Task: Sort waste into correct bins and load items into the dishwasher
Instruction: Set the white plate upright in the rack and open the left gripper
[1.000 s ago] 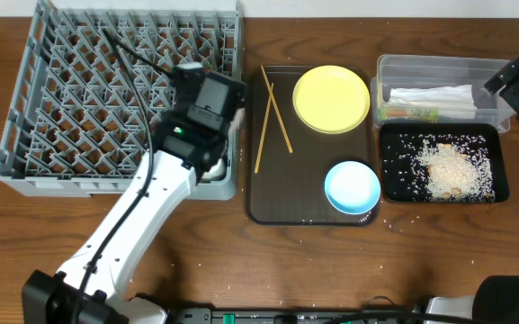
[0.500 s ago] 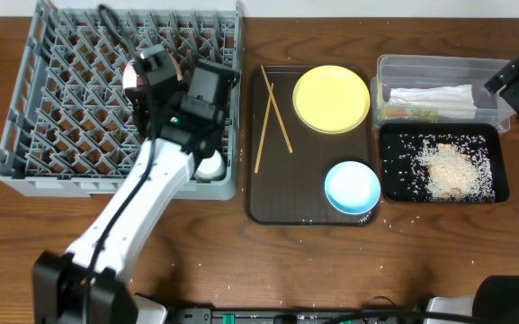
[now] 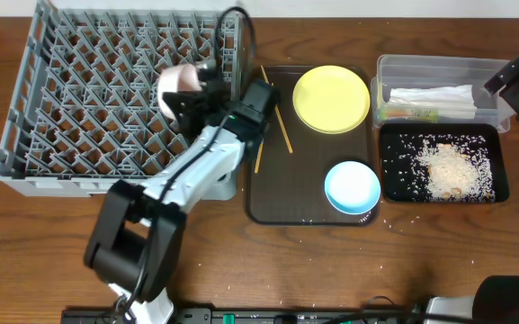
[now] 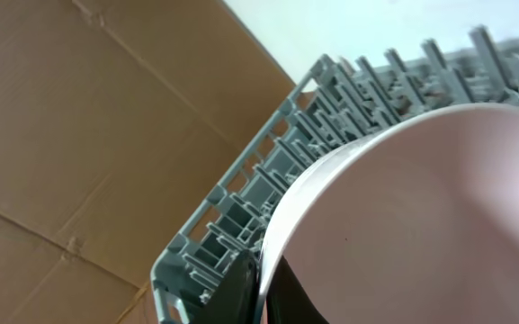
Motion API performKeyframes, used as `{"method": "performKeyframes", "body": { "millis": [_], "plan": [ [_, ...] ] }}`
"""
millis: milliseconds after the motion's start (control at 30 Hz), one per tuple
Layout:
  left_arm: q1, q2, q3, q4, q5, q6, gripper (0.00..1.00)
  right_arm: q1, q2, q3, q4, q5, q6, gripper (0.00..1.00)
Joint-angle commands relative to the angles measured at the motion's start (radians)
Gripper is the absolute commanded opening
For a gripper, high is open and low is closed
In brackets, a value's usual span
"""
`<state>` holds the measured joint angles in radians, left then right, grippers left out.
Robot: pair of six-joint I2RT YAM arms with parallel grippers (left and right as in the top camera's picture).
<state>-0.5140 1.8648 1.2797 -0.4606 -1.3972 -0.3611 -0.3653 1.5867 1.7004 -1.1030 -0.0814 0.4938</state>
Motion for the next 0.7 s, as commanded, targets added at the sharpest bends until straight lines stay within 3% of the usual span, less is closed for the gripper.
{"method": "performKeyframes", "body": {
  "millis": [0, 667],
  "plan": [
    [0.0, 0.039, 0.0, 0.024, -0.052, 0.006, 0.07, -0.001, 0.003, 0.001, -0.001, 0.0, 0.014, 0.99],
    [-0.001, 0.077, 0.0, 0.025, -0.054, 0.009, 0.07, -0.001, 0.003, 0.001, -0.001, 0.0, 0.014, 0.99]
  ]
}}
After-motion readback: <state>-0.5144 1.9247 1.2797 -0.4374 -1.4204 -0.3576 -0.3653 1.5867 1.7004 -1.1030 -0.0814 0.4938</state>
